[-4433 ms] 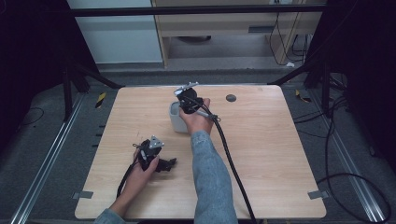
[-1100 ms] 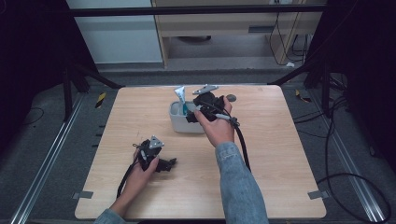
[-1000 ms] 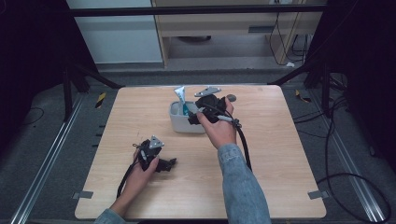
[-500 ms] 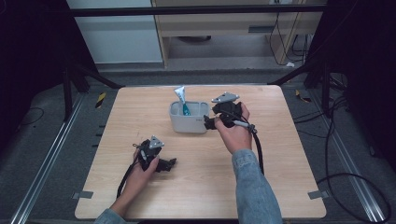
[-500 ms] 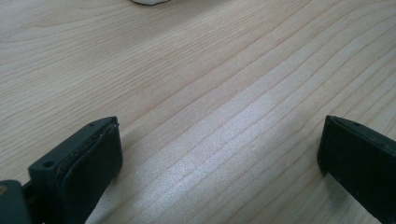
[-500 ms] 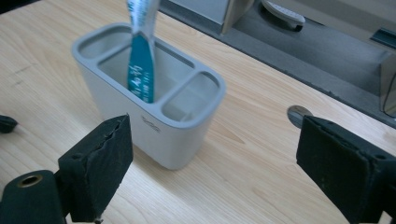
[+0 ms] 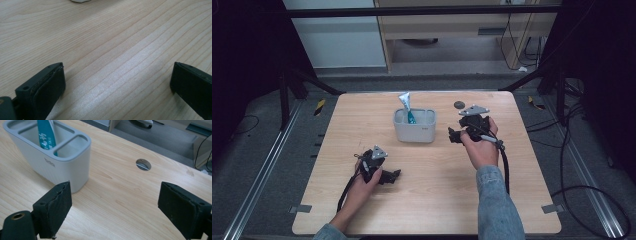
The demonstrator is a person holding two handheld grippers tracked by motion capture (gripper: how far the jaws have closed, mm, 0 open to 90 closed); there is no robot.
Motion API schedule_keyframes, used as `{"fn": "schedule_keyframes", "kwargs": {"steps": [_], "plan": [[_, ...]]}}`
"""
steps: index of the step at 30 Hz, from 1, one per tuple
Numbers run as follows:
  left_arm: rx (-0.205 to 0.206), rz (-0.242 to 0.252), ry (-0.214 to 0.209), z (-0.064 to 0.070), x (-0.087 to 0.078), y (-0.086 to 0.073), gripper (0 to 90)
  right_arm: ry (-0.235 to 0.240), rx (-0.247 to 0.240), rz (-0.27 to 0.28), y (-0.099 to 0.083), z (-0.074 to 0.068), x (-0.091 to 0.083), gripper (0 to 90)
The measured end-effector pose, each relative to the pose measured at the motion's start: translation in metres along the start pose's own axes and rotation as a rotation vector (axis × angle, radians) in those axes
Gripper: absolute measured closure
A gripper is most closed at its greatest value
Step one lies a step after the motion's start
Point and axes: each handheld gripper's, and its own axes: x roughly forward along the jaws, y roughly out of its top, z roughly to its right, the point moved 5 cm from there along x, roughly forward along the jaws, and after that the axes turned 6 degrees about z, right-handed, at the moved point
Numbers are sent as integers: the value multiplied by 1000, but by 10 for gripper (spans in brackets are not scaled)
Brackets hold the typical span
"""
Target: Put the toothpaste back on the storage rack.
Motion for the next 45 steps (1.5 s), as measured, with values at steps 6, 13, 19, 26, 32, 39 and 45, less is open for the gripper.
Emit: {"fn": "schedule_keyframes", "kwargs": {"steps": [6,13,19,26,32,39,45], "plan": [[-3,1,0,0,0,0,0,-14,9,-18,-15,8,-3,126],[0,-2,-1,0,0,0,0,-28,28,-31,-30,18,-4,125],[-2,-1,0,0,0,0,0,-44,50,-49,-43,25,-5,124],[2,-2,0,0,0,0,0,-55,73,-67,-57,33,-6,123],[3,-3,0,0,0,0,0,-64,89,-85,-71,38,-6,123],[1,-3,-1,0,0,0,0,-71,110,-105,-87,42,-4,121],[0,-3,-1,0,0,0,0,-73,137,-122,-102,44,1,119]]}}
